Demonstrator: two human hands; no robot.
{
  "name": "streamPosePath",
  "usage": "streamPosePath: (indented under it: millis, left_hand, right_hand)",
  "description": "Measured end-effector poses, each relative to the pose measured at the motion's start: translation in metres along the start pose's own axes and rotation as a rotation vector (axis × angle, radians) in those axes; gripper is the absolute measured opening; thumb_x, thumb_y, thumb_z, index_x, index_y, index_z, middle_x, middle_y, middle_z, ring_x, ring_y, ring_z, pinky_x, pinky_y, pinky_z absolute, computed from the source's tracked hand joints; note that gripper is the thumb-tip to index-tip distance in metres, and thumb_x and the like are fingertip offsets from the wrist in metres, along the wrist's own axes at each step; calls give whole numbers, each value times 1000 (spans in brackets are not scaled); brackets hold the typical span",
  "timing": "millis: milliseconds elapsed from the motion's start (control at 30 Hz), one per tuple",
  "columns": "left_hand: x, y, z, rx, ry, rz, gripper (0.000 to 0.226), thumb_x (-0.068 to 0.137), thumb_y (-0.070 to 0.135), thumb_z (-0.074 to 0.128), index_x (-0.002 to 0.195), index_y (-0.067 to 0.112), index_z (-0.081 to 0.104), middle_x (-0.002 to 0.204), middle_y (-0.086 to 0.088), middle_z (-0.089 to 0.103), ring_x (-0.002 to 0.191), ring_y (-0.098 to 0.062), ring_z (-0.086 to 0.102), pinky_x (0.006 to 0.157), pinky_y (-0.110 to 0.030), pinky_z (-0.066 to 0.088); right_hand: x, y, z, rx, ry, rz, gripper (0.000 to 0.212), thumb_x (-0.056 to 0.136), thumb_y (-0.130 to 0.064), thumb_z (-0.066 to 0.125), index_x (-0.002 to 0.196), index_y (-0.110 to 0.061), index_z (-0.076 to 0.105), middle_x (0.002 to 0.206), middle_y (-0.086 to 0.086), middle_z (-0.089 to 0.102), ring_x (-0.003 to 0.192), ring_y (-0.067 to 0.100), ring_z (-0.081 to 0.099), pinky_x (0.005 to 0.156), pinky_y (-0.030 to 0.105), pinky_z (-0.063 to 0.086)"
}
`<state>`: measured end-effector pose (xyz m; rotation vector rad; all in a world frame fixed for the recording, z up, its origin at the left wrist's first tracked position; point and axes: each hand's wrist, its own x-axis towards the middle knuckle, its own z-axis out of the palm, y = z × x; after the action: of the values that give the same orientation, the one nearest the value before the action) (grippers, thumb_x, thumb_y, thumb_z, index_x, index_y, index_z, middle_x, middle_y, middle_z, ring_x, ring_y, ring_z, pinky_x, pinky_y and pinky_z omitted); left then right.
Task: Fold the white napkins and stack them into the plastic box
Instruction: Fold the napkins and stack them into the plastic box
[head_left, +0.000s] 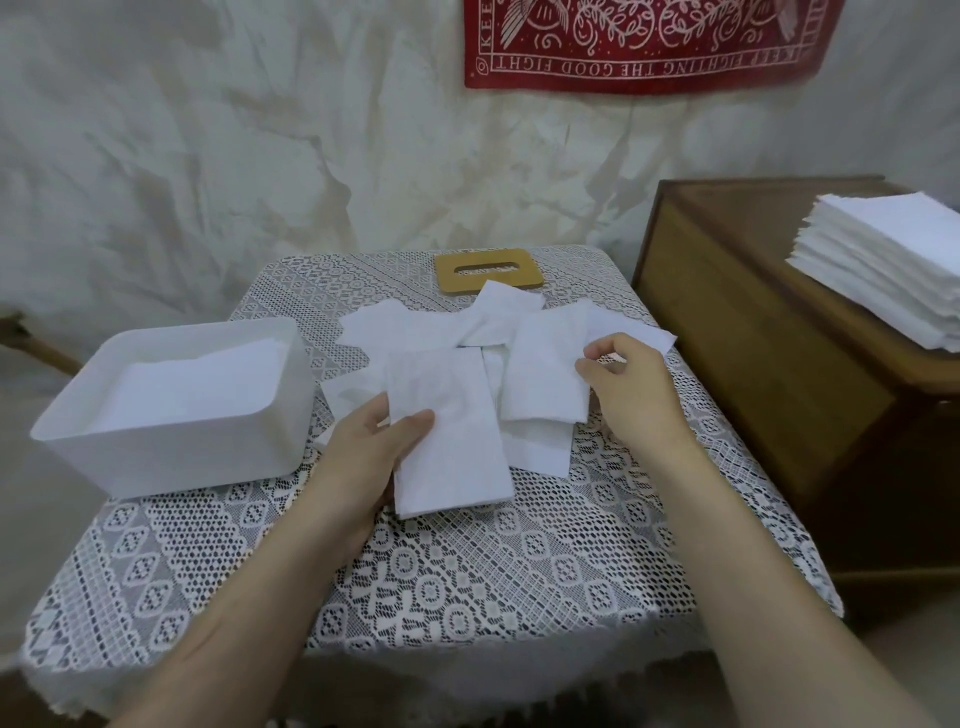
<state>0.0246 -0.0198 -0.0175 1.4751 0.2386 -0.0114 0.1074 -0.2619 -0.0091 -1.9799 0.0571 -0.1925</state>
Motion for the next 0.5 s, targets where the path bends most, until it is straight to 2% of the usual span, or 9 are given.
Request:
streamPosePath:
  millis: [100,267,333,400,500]
  left_hand:
    - [-3,0,-1,-7,6,-1,23,101,16,63,123,18,69,110,-1,80,101,-24,76,86,-44,59]
    - [-5,2,-5,-35,22,-10,25,101,16,63,125,15,68,112,-4,79,101,-27,76,82,-43,59]
    - [-5,2,-6,-38,24,-14,25,101,16,63,125,15,68,112,-4,79,101,-26,76,81,-42,59]
    - [-5,2,-7,-39,27,-17,24,101,16,63,124,14,68,112,-3,79,101,-26,76,81,-42,59]
    - [-4,2,-7,-32,23,-14,23,101,16,62,123,15,68,111,-2,79,99,-24,77,78,-40,59]
  right_hand:
    - [-10,-6,-6,267,-73,81,4,100,-15,63,96,-17,62,71,2,59,54,17,47,44,25,39]
    - [-16,-6,-8,408,-130,155,5,99,-16,65,95,-18,64,82,5,67,56,13,52,50,25,40]
    - [-14,-1,-9,357,-124,162,5,98,-17,66,94,-15,66,87,6,66,63,17,54,55,28,42]
    - [-11,6,-8,184,-93,127,12,96,-21,67,88,-12,67,80,2,64,68,18,54,63,32,44]
    - [-7,13,-4,-66,-55,102,18,92,-30,68,78,-22,62,72,-7,61,71,19,55,71,37,43]
